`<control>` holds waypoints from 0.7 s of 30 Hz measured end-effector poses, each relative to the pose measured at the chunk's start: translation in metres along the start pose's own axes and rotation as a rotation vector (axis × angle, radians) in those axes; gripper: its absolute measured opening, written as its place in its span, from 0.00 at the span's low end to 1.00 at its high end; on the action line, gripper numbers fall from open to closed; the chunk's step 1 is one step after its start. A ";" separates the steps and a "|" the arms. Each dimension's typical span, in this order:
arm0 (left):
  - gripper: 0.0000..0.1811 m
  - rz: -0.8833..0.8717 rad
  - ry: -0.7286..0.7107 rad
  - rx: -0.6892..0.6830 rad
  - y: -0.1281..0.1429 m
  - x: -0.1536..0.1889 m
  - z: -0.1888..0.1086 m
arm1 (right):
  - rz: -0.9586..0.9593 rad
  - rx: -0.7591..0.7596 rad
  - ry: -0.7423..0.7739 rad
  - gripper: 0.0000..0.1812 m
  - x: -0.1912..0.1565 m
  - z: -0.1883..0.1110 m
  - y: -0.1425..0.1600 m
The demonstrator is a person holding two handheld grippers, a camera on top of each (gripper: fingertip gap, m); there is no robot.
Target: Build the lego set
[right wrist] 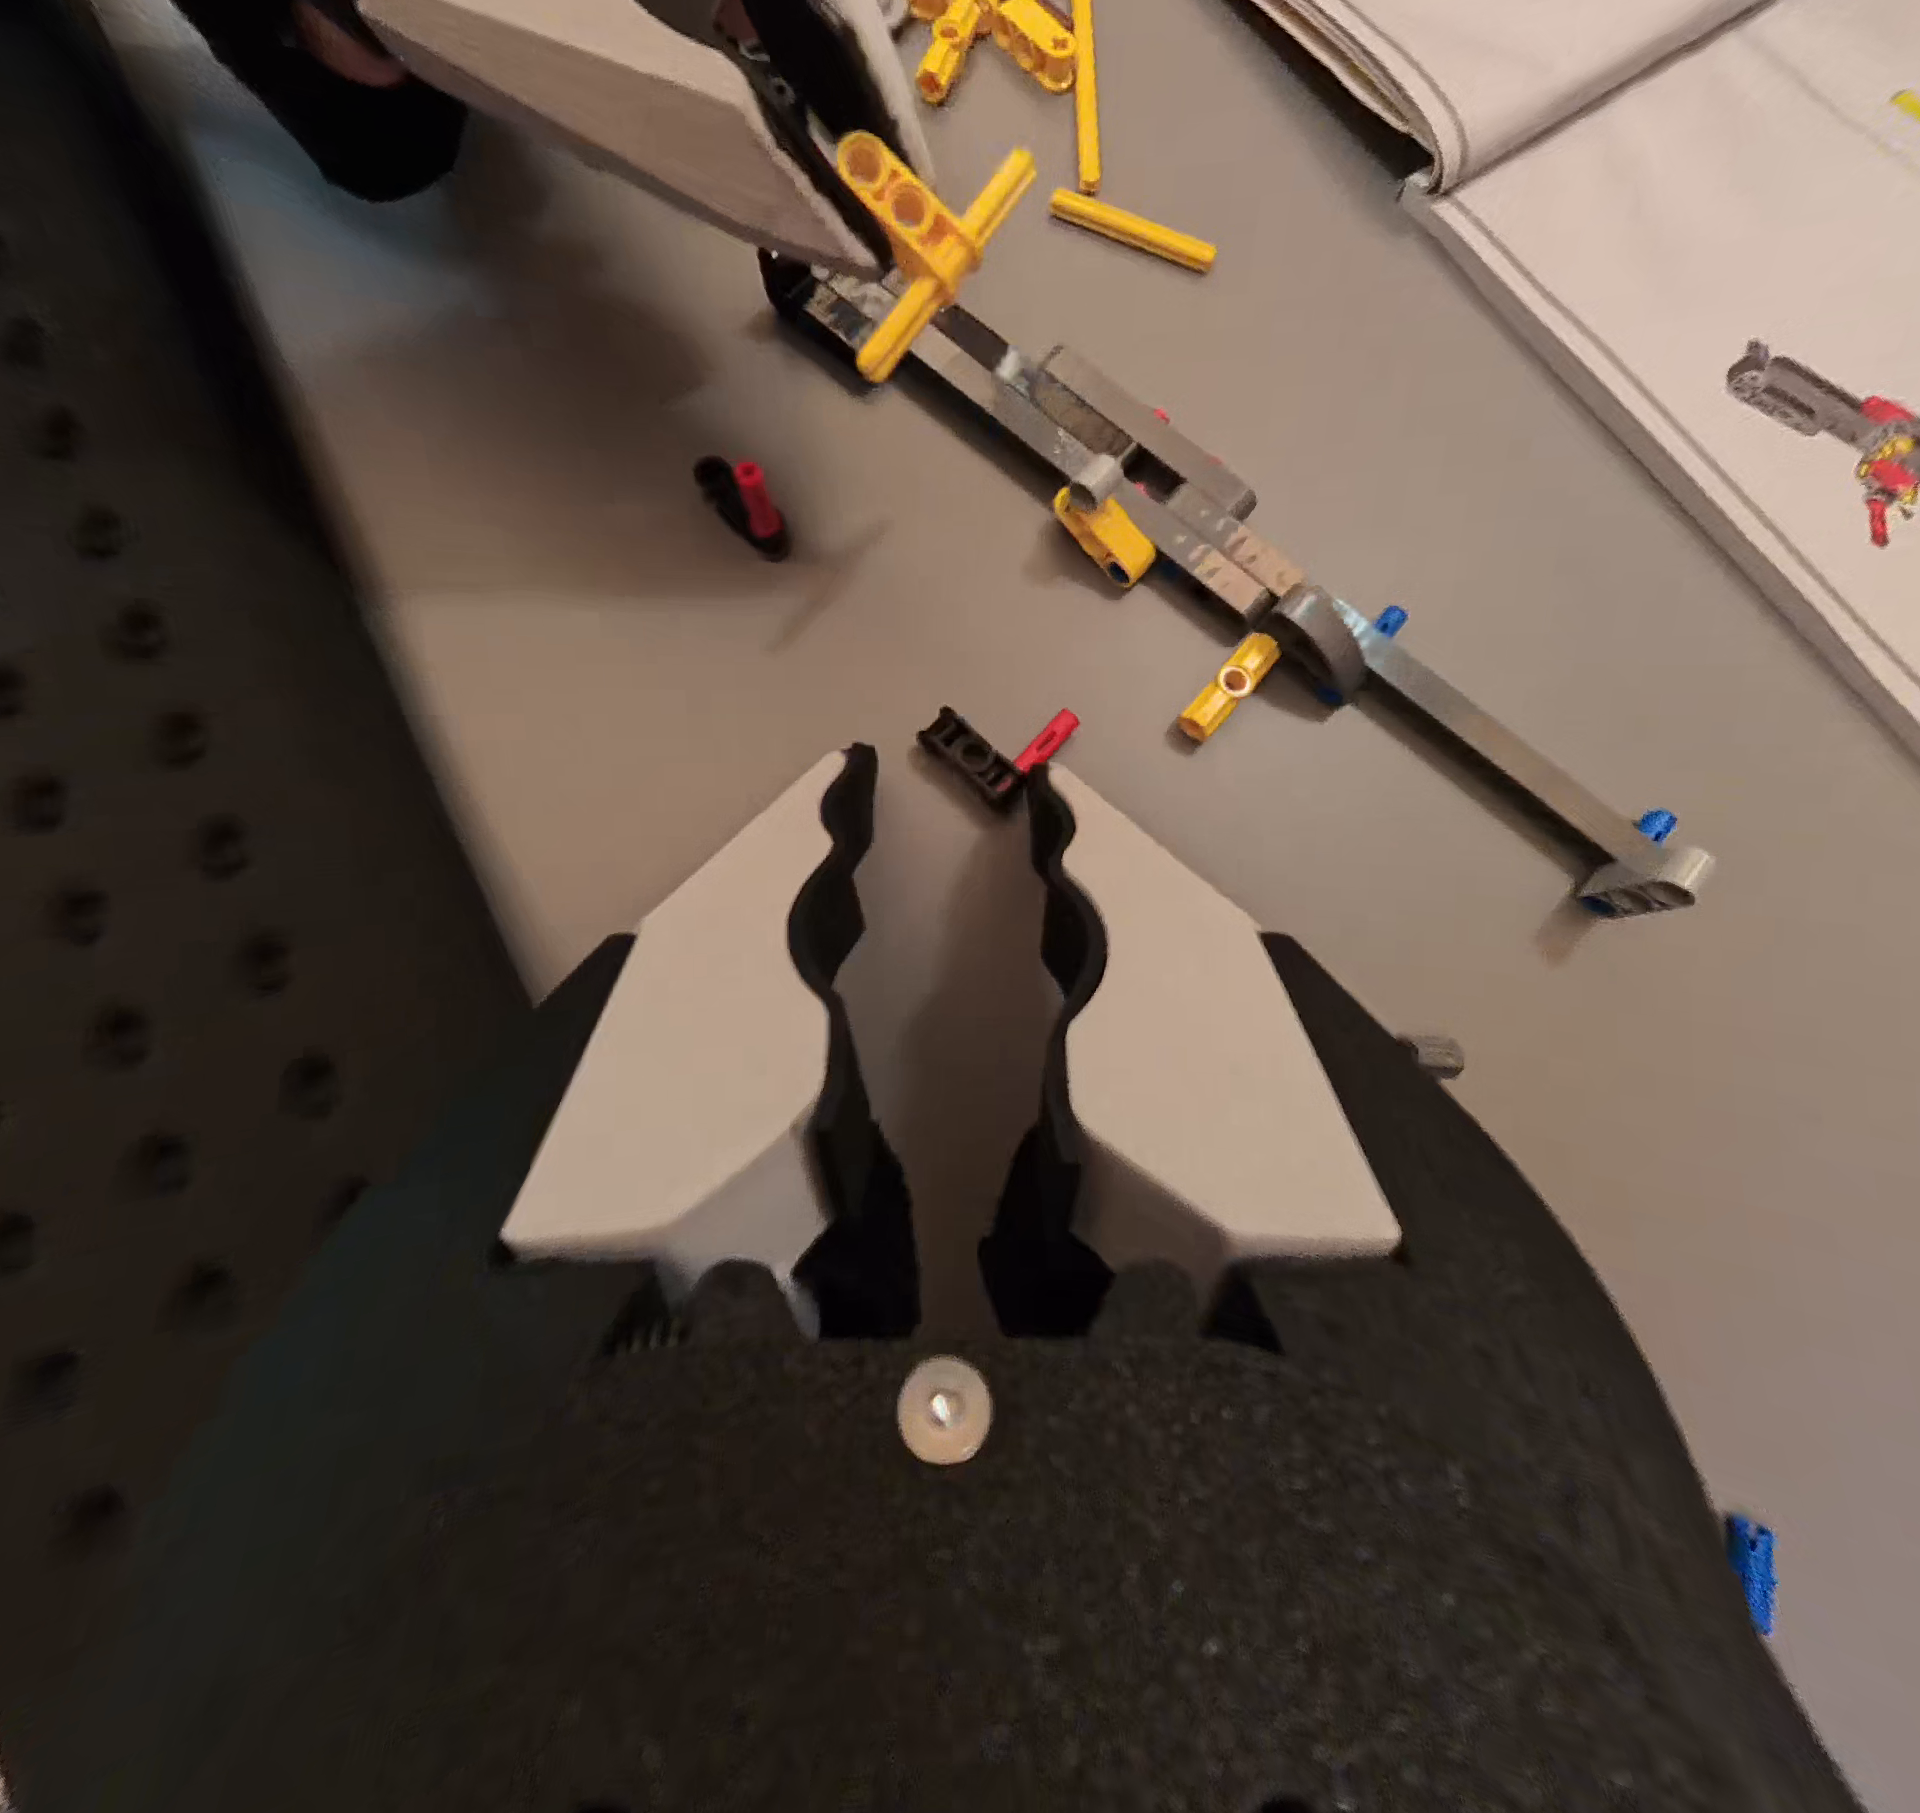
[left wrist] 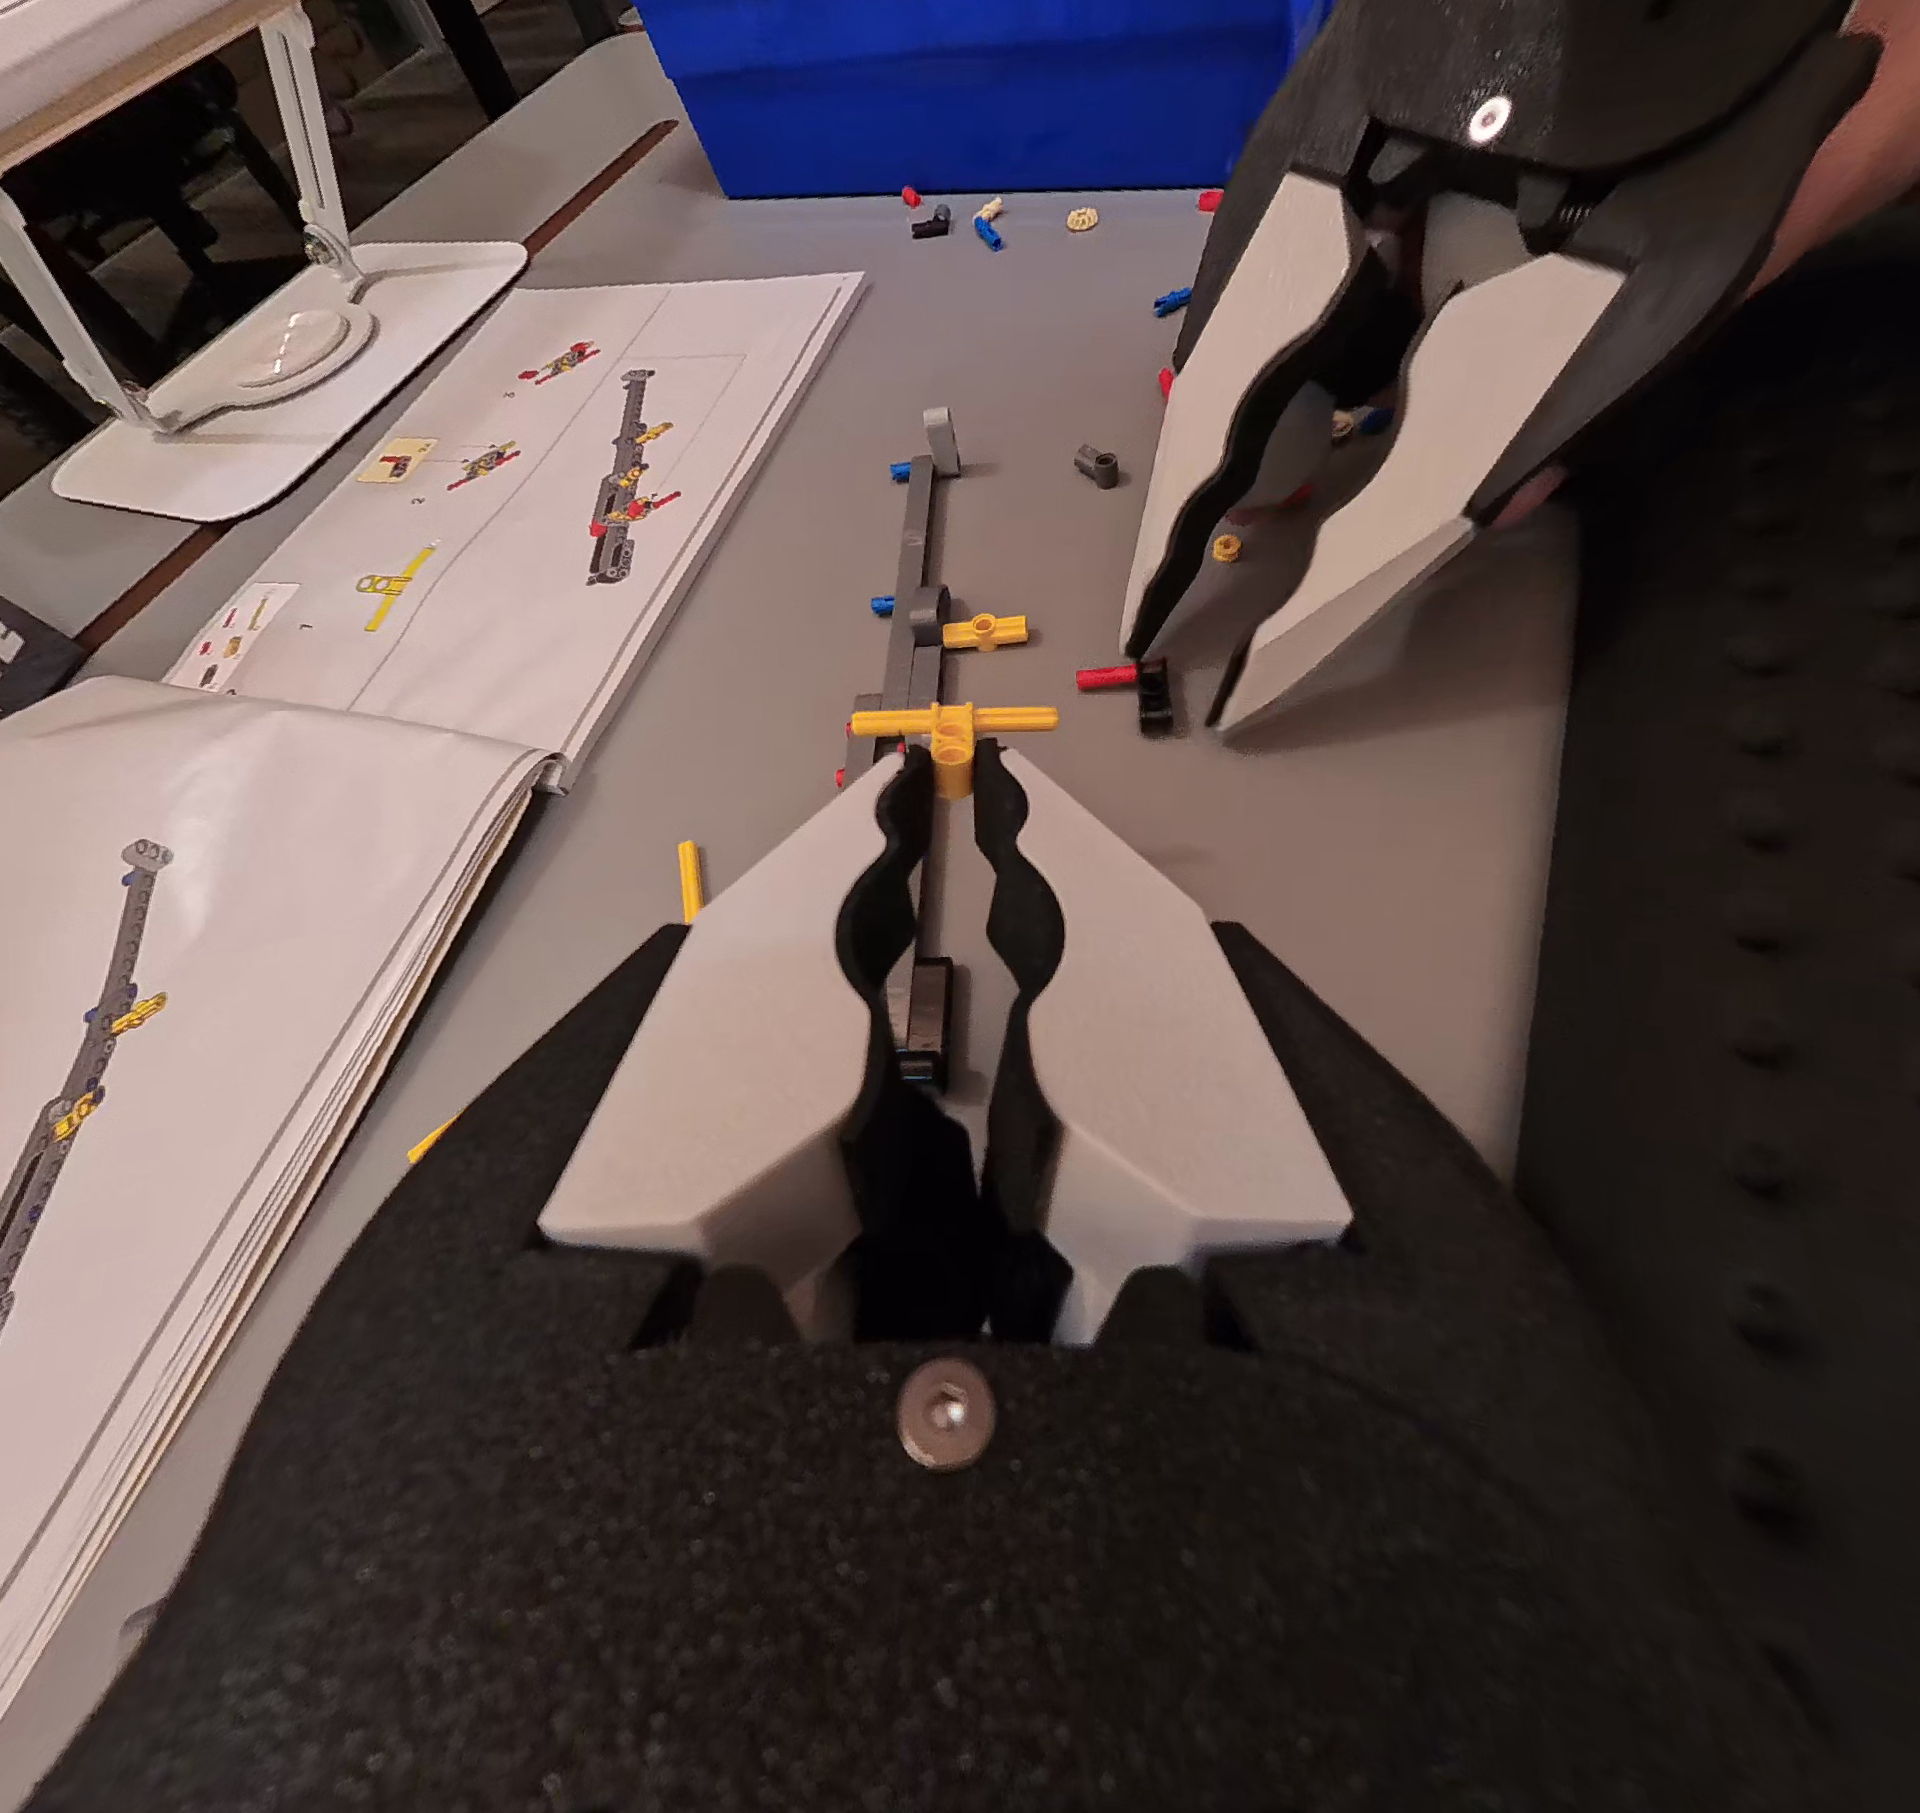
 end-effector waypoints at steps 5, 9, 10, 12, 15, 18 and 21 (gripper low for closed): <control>0.03 0.005 0.002 -0.002 0.000 0.001 0.000 | 0.025 0.020 -0.151 0.13 -0.020 0.000 -0.008; 0.03 0.005 -0.002 -0.004 0.001 0.000 0.000 | 0.023 0.076 -0.158 0.13 -0.019 -0.008 -0.015; 0.03 0.005 -0.004 -0.005 0.001 0.000 0.000 | 0.012 0.082 -0.151 0.13 -0.019 -0.008 -0.016; 0.03 0.006 -0.005 -0.005 0.001 0.000 0.000 | -0.036 0.066 -0.136 0.13 -0.022 -0.005 -0.015; 0.03 0.009 -0.009 -0.009 0.002 0.000 0.000 | -0.121 0.037 -0.134 0.13 -0.028 -0.002 -0.018; 0.03 0.013 -0.009 -0.010 0.002 0.000 0.000 | -0.116 -0.035 -0.171 0.12 -0.028 0.003 -0.019; 0.03 0.024 -0.014 -0.019 0.003 0.001 0.001 | -0.072 -0.143 -0.253 0.11 -0.034 0.004 -0.010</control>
Point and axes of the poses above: each gripper's, where its closed fingertips meet, z out along the fingers, y out of its underside, x = y × z across the jaws, the point moved 5 cm from there along -z, back along the fingers, and after that the axes turned 6 degrees about -z, right-handed, at the moved point
